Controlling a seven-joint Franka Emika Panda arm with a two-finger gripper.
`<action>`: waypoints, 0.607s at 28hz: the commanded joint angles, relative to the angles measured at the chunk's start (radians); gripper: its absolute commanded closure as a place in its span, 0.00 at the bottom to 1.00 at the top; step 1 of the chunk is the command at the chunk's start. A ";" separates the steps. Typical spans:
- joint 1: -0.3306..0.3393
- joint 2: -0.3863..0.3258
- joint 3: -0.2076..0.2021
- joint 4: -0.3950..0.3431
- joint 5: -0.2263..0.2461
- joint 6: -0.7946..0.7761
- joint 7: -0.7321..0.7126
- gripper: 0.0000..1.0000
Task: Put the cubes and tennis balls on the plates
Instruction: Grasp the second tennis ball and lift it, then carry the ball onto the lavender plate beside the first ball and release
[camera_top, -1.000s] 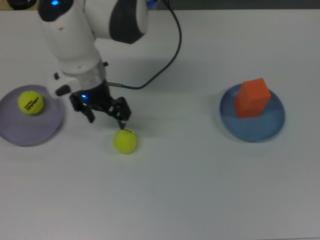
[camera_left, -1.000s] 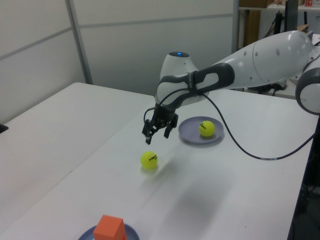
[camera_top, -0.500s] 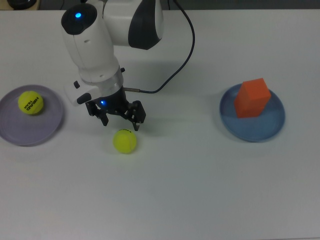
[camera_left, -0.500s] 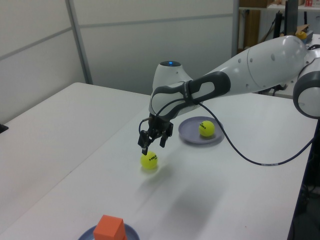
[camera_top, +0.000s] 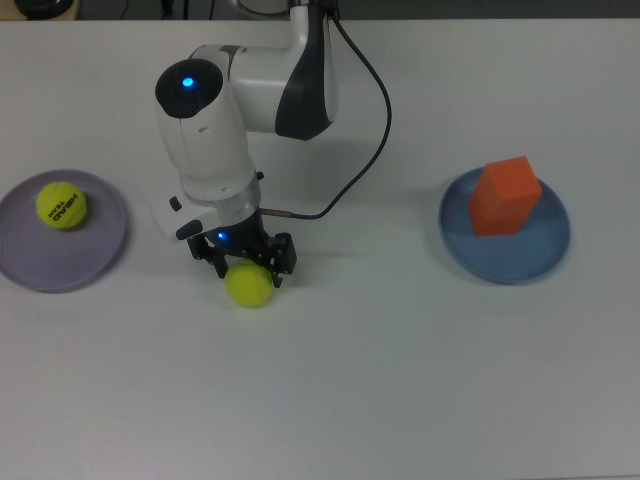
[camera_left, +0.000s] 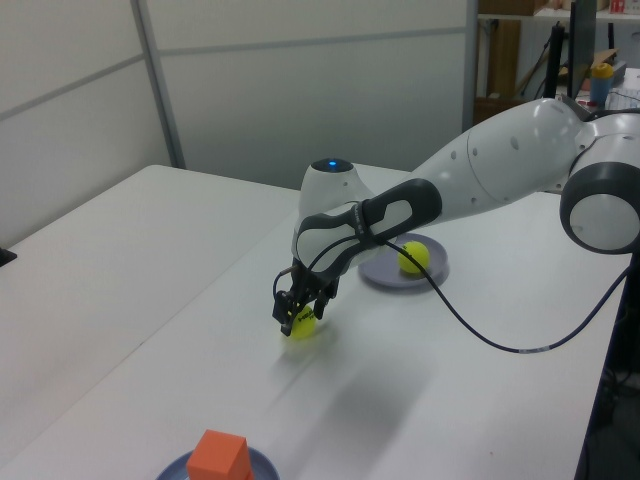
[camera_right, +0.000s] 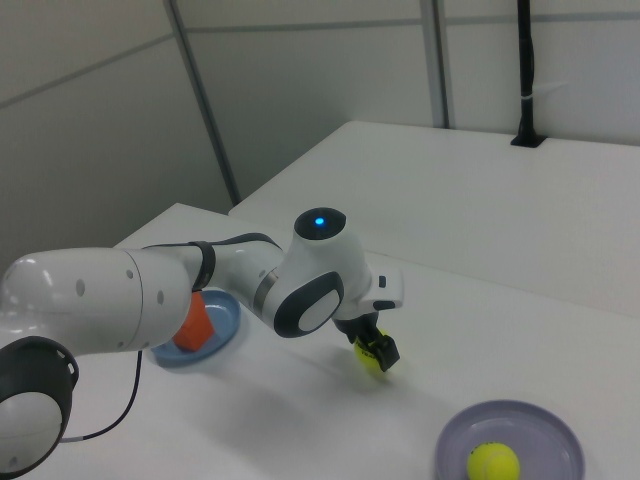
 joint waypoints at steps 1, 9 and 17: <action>0.000 -0.001 0.000 0.020 -0.004 0.004 0.032 0.94; -0.011 -0.046 -0.034 0.050 0.058 -0.001 0.025 1.00; -0.021 -0.064 -0.180 0.048 0.055 -0.007 0.009 1.00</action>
